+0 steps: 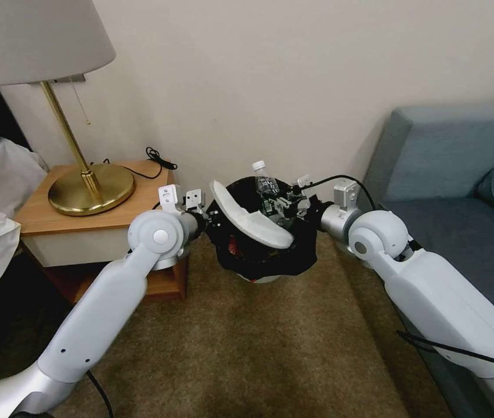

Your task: Pick up the trash bin, then pick up the garbage on the floor and place it into the trash bin.

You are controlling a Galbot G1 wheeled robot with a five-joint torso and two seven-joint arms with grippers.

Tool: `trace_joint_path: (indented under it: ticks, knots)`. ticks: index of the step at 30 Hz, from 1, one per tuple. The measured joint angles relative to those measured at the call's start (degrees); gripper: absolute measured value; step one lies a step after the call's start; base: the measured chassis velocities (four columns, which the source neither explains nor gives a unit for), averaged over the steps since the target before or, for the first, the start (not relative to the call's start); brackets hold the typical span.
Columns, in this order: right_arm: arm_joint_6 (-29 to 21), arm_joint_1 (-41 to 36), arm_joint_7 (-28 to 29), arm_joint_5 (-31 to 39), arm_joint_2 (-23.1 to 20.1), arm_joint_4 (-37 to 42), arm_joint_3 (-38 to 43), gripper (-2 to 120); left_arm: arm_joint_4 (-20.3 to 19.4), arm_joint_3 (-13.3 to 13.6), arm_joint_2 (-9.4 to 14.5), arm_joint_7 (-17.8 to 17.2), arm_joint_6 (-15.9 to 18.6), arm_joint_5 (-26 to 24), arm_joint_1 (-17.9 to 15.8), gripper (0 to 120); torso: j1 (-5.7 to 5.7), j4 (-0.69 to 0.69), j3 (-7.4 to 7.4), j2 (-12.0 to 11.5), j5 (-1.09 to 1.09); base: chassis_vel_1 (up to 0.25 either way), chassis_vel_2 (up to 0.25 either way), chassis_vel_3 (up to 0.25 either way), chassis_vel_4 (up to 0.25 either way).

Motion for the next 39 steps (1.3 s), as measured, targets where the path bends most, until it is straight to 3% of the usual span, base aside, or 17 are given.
trace_joint_path:
  ticks: [3,6,17,31,39]
  knots:
    - [-0.01,0.07,0.12,0.0,0.0,0.06,-0.02,45,-0.07,-0.01,0.02,0.01,0.0,-0.04,0.0,1,0.0,0.0,0.0,0.0,0.0,0.0,0.0,0.0,0.0]
    - [-0.01,0.83,1.39,0.68,0.43,0.46,-0.02,62,-0.33,-0.23,0.31,0.23,0.0,-0.14,0.15,1,0.0,0.0,0.0,0.0,0.0,0.0,0.0,0.0,0.0]
    - [-0.21,1.51,2.62,2.1,0.36,1.07,1.63,98,-0.62,-0.39,0.68,0.72,0.0,-0.13,0.53,1,0.0,0.0,0.0,0.0,0.0,0.0,0.0,0.0,0.0]
    - [0.0,0.71,5.54,4.22,-0.22,2.23,5.83,100,-0.59,-0.46,0.83,0.82,0.0,-0.69,0.48,1,0.0,0.0,0.0,0.0,0.0,0.0,0.0,0.0,0.0]
    - [4.56,-3.67,7.35,3.51,-1.07,2.86,11.19,100,-1.42,-1.16,2.04,0.83,0.0,-0.82,1.11,1,0.0,0.01,0.0,0.0,0.0,0.0,0.0,0.0,0.0]
